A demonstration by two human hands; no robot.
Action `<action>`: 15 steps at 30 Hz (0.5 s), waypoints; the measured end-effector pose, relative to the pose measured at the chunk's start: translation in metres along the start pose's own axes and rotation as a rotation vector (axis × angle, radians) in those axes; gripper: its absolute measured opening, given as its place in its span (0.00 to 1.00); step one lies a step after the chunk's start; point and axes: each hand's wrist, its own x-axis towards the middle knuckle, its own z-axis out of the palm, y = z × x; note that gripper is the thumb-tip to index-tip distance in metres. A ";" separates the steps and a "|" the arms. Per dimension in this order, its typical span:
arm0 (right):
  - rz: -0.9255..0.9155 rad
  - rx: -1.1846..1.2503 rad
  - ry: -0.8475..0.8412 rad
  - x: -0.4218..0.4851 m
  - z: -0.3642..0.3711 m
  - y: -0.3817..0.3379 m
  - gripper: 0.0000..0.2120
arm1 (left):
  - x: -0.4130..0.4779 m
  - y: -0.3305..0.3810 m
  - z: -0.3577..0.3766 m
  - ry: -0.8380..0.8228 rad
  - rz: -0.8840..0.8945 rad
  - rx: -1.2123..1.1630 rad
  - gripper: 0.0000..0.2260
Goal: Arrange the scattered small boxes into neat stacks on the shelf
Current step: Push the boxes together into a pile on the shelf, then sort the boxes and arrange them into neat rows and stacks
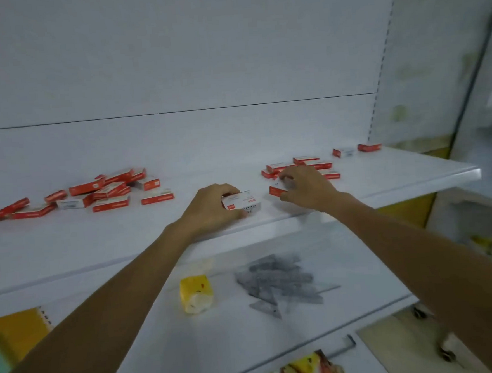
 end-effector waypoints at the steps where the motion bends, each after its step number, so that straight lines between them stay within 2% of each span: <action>1: 0.033 -0.006 0.012 -0.007 -0.009 0.016 0.22 | 0.009 0.014 0.010 -0.017 0.026 -0.009 0.22; 6: 0.183 -0.044 0.070 -0.031 -0.047 0.107 0.21 | 0.054 0.083 0.066 -0.086 0.138 -0.078 0.25; 9: 0.241 -0.082 0.080 -0.037 -0.068 0.163 0.21 | 0.083 0.122 0.102 -0.090 0.198 -0.088 0.24; 15: 0.251 -0.120 0.082 -0.025 -0.099 0.275 0.21 | 0.151 0.192 0.175 -0.097 0.213 -0.096 0.22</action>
